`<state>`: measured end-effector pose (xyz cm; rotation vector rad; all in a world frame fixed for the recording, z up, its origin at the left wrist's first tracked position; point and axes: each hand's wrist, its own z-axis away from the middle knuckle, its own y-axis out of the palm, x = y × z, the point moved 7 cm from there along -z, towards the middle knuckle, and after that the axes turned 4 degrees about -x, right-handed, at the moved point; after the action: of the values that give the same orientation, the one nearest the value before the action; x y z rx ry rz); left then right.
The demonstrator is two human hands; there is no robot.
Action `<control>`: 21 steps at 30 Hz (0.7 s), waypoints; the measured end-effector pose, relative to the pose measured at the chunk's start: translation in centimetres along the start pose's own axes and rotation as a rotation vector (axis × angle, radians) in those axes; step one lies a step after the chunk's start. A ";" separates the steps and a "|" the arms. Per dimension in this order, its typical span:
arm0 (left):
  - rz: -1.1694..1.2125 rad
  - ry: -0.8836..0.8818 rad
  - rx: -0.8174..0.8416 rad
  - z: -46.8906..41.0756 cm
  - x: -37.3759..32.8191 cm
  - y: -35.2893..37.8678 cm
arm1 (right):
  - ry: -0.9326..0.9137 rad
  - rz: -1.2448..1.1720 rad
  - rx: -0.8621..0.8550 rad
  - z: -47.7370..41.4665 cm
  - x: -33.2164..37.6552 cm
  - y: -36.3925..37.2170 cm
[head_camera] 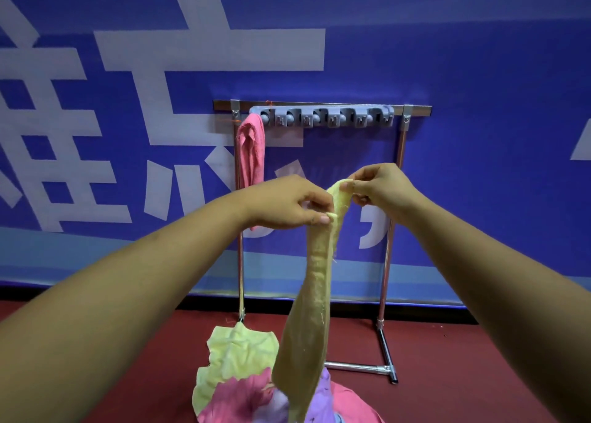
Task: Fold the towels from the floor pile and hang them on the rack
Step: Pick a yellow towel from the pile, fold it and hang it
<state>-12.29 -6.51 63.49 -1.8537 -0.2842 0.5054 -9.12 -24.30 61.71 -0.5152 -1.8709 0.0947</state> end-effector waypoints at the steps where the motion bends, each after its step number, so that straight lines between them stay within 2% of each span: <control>1: -0.015 -0.056 -0.064 -0.1 0.7 -0.4 | 0.019 -0.043 0.015 0.1 0.0 0.3; 3: -0.005 -0.139 -0.184 0.2 1.9 -1.1 | 0.062 -0.133 0.062 0.6 0.0 1.1; 6: 0.047 -0.200 -0.277 0.6 2.8 -1.2 | 0.095 -0.241 0.153 1.6 0.6 2.9; 9: 0.127 -0.225 -0.359 1.0 3.2 -1.5 | 0.056 -0.287 0.202 2.6 1.7 4.2; 14: 0.251 -0.239 -0.425 1.3 3.4 -2.4 | -0.100 -0.251 0.143 3.3 3.9 4.4; 21: 0.270 -0.258 -0.436 1.8 4.0 -2.8 | -0.115 -0.158 0.166 3.7 3.8 5.0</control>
<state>-9.53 -2.32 64.83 -2.2672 -0.3381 0.9301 -11.97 -17.60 62.16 -0.2513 -1.9885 0.1760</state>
